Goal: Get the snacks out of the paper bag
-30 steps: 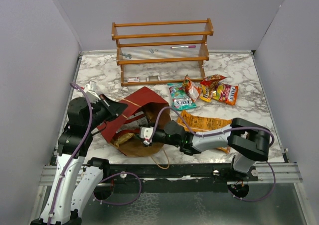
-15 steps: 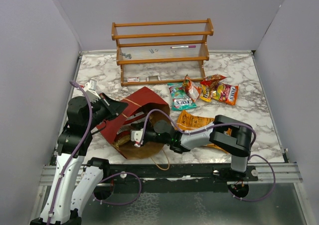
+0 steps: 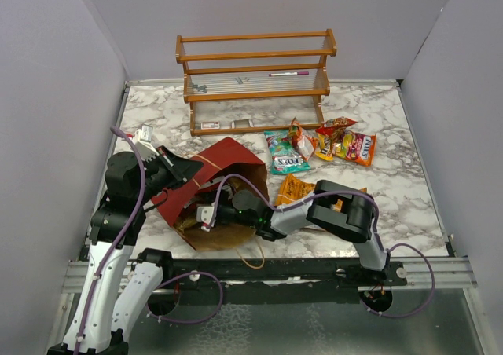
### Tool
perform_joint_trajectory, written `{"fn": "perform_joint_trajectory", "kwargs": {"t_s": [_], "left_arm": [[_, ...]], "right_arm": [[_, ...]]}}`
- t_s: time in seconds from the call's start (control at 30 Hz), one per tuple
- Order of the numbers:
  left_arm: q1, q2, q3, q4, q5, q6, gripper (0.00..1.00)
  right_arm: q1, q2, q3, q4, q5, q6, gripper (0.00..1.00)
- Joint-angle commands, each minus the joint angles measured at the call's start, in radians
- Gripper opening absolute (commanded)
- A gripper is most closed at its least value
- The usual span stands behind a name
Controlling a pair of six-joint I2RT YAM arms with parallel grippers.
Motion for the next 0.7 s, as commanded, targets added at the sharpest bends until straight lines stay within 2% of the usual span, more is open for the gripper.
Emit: {"fn": "perform_joint_trajectory", "kwargs": {"t_s": [0.0, 0.07, 0.27, 0.43, 0.57, 0.67], "left_arm": [[0.002, -0.013, 0.009, 0.037, 0.035, -0.022, 0.0], [0.002, -0.014, 0.01, 0.038, 0.041, -0.026, 0.0], [0.002, -0.025, 0.018, 0.006, 0.01, -0.017, 0.0], [0.002, -0.024, 0.007, 0.005, -0.019, -0.019, 0.0], [0.002, -0.018, 0.003, 0.022, -0.025, -0.034, 0.0], [0.002, -0.015, 0.004, 0.029, -0.021, -0.045, 0.0]], "right_arm": [[0.009, 0.071, 0.074, 0.082, 0.069, -0.045, 0.4], [0.009, 0.09, 0.086, 0.094, 0.078, -0.043, 0.38], [0.009, 0.024, 0.027, 0.099, 0.045, 0.016, 0.23], [0.009, -0.121, -0.035, 0.031, 0.041, 0.132, 0.03], [0.009, -0.225, -0.114, 0.046, -0.104, 0.317, 0.02], [0.009, -0.268, -0.129, 0.043, -0.126, 0.389, 0.02]]}}
